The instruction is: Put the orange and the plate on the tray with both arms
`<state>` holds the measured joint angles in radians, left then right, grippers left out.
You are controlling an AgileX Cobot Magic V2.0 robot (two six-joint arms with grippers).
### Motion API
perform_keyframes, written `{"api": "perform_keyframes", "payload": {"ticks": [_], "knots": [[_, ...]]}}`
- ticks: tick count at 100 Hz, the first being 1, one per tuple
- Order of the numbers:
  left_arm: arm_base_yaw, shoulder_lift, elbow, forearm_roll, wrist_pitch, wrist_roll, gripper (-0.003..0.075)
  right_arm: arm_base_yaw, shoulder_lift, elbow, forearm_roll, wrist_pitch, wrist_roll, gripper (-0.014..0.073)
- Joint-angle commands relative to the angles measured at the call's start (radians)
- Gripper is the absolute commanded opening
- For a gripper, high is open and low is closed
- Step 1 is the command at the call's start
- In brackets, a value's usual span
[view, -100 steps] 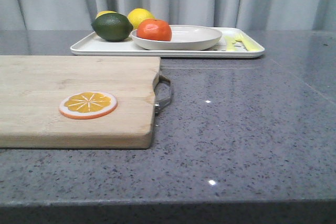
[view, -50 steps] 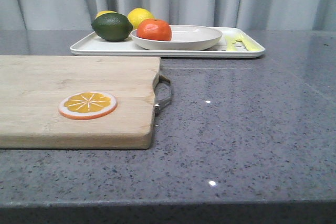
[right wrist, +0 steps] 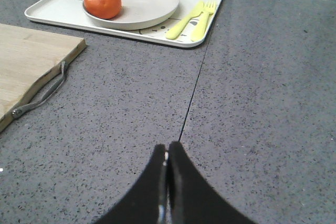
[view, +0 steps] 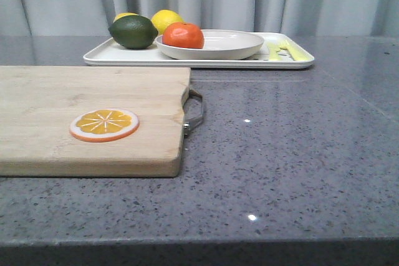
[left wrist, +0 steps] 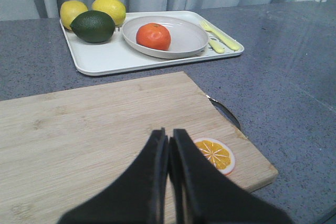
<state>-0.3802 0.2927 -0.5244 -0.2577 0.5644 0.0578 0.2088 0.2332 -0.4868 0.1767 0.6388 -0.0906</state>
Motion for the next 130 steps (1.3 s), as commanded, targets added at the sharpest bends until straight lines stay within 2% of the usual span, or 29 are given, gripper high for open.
{"api": "perform_keyframes", "payload": {"ticks": [1,20,35,66,98,130], "knots": [[0.001,0.008,-0.026,-0.015,-0.069,-0.008,-0.002,-0.001,0.01,-0.025,-0.001,-0.077,-0.009,-0.0067],[0.001,0.008,-0.026,0.002,-0.071,-0.008,-0.002,-0.001,0.01,-0.025,-0.001,-0.077,-0.009,-0.0067],[0.012,0.005,-0.022,0.104,-0.097,-0.008,-0.002,-0.001,0.01,-0.025,-0.001,-0.077,-0.009,-0.0067],[0.214,-0.082,0.161,0.122,-0.431,-0.008,-0.002,-0.001,0.01,-0.025,-0.001,-0.077,-0.009,-0.0067],[0.379,-0.213,0.332,0.122,-0.469,-0.008,-0.002,-0.001,0.01,-0.025,-0.001,-0.077,-0.009,-0.0067],[0.423,-0.333,0.503,0.122,-0.542,-0.008,-0.002,-0.001,0.01,-0.025,-0.001,-0.077,-0.009,-0.0067]]}}
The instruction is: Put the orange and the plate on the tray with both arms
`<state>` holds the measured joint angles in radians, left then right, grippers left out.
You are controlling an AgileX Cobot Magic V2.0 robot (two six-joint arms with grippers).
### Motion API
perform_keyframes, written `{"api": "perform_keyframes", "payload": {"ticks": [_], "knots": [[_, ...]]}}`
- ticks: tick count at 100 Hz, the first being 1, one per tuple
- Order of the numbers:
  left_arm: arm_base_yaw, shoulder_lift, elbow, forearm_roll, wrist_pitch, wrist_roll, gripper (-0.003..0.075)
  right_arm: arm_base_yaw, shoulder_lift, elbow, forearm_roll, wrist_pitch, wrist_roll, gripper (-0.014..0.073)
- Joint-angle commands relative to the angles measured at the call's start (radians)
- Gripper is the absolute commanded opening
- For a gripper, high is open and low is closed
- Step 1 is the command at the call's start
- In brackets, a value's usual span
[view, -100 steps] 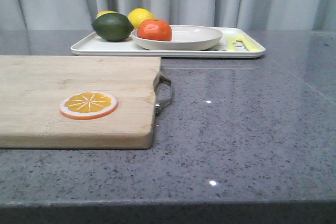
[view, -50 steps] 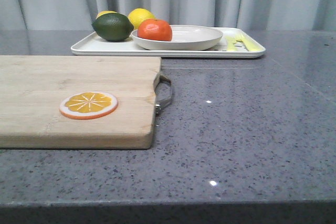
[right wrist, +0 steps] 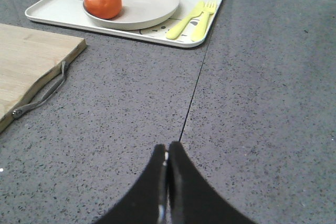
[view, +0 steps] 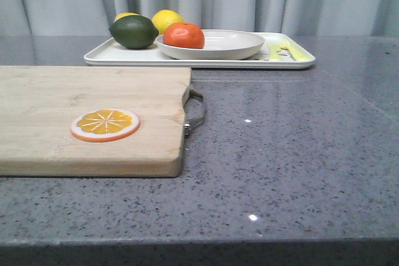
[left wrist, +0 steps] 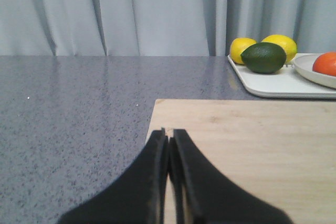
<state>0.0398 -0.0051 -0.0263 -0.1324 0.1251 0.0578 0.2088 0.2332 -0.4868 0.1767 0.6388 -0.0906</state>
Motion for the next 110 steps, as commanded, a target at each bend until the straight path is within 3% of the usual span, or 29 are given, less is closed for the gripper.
{"api": "perform_keyframes", "payload": {"ticks": [1,29,110], "knots": [[0.003,-0.034,0.011,-0.003,-0.107,-0.008,-0.002,-0.001,0.01,-0.025,-0.001,-0.077,-0.009,-0.0067],[0.003,-0.033,0.037,0.031,-0.111,-0.077,-0.002,-0.001,0.01,-0.025,-0.001,-0.076,-0.009,-0.0067],[0.003,-0.033,0.037,0.035,-0.111,-0.078,-0.002,-0.001,0.01,-0.025,-0.001,-0.076,-0.009,-0.0067]]}}
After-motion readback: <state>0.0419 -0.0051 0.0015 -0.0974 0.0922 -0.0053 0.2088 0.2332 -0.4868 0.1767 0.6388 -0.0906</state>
